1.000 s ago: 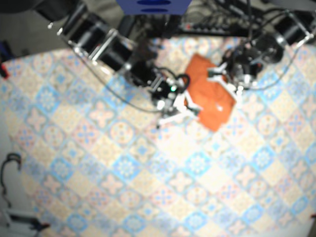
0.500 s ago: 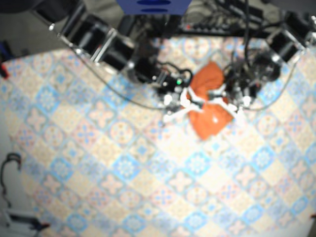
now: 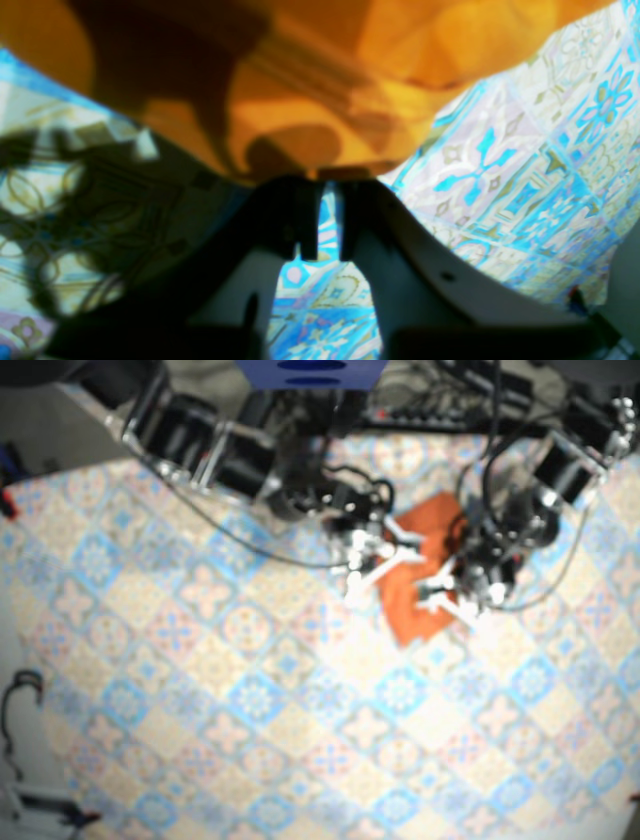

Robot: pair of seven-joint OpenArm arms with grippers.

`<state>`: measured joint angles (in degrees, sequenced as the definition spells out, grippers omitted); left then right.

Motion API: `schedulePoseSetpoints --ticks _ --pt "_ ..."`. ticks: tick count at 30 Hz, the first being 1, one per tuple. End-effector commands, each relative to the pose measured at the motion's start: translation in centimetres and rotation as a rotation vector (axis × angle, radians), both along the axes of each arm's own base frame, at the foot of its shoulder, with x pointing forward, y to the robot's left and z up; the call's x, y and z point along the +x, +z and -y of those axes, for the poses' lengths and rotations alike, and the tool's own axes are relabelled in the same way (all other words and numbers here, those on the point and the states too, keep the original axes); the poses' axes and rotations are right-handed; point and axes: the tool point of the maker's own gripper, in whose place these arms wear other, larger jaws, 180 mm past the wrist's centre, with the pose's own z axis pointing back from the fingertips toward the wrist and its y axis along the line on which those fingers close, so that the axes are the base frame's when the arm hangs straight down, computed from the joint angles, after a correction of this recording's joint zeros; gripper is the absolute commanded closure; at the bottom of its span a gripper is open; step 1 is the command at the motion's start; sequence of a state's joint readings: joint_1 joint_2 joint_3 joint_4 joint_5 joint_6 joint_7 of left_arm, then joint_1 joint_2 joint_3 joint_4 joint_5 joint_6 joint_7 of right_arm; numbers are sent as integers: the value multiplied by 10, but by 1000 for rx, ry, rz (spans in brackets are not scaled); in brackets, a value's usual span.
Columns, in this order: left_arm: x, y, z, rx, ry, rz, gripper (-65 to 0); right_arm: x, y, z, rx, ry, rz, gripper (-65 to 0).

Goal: Fold the T-shirt properly
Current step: 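Pull the square's corners outward with both grippers to flatten it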

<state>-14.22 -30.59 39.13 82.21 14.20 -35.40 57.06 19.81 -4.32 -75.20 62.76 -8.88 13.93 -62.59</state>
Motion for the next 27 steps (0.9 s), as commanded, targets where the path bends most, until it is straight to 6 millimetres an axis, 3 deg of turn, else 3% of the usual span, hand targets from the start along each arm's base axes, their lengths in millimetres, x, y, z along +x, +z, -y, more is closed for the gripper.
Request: schedulePoseSetpoints --ticks 1,6,9,13,20,23,27 --pt "13 12 -4 3 14 41 0 -32 -3 -23 69 35 -128 -73" --pt "15 19 -26 -2 102 61 0 -27 9 -29 103 35 -109 -73" --pt "10 30 -54 11 155 88 0 -8 3 8 55 -55 -104 -74" --pt "-9 36 -76 34 176 91 0 14 6 36 67 -160 -92 -77" --pt "-62 17 -78 21 188 18 0 49 18 69 123 -321 -62 -79" --pt "-79 3 -70 0 194 -26 0 54 20 69 147 -337 -57 -79" --pt "-86 -9 -58 -64 228 -67 0 54 19 64 166 -331 -58 -80"
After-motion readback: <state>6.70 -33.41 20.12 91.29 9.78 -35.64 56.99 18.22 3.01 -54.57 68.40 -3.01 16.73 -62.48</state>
